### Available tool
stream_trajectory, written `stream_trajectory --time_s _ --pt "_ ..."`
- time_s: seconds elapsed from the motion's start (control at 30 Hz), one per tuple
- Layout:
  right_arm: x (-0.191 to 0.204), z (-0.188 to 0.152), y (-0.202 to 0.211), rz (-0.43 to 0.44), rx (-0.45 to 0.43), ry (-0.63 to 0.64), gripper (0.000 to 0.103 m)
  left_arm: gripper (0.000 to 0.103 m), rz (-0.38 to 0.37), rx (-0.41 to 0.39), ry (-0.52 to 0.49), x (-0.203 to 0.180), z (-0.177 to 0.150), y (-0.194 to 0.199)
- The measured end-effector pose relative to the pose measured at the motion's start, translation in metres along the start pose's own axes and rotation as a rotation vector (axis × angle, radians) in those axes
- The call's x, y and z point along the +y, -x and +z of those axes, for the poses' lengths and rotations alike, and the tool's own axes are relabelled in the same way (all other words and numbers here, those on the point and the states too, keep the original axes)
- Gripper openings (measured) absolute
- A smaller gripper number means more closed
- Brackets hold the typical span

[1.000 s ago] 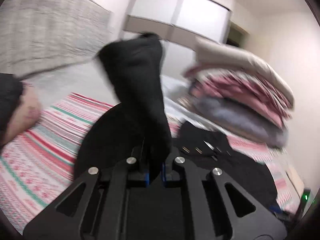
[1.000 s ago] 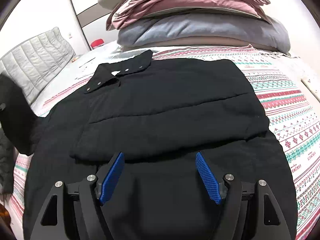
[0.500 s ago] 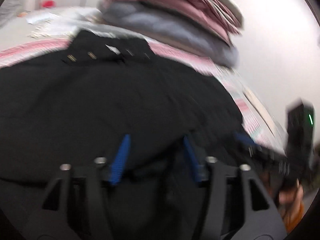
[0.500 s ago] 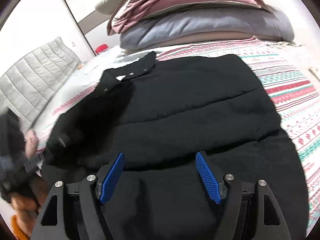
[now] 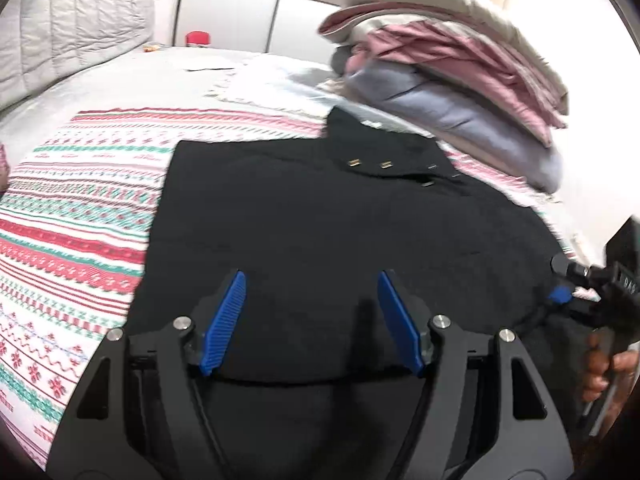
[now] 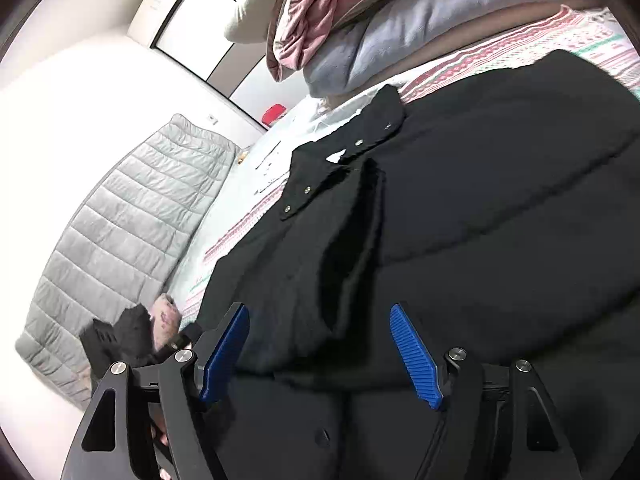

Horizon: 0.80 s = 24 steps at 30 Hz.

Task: Fold large clothes
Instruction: 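Release the sleeve and press the folded jacket flat with both grippers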

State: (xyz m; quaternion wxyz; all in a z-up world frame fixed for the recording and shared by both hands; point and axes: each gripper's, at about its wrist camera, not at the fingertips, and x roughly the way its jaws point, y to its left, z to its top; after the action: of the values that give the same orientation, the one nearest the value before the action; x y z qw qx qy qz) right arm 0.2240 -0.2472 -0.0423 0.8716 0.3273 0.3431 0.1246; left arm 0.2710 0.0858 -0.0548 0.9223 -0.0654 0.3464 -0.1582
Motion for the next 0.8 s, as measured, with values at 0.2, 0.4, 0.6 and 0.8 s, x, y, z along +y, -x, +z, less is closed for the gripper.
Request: stream_trajectory --time_s 0.2,0.4,0.6,0.8 --pt "0.03 -0.008 -0.014 -0.117 -0.037 0.205 0.012 0.068 -0.002 0.021 0.022 0.005 -0.012 -0.009" --pt "0.011 -0.032 -0.033 -0.321 -0.004 0.149 0.019 0.069 0.056 0.06 -0.003 -0.004 -0.017 -0.017" --pt "0.029 -0.024 -0.017 -0.372 0.022 0.125 0.049 0.081 -0.008 0.106 0.066 -0.023 -0.006 -0.003" --pt "0.053 -0.025 0.041 -0.383 -0.06 0.117 0.075 0.092 -0.004 0.174 0.069 -0.04 -0.007 0.045"
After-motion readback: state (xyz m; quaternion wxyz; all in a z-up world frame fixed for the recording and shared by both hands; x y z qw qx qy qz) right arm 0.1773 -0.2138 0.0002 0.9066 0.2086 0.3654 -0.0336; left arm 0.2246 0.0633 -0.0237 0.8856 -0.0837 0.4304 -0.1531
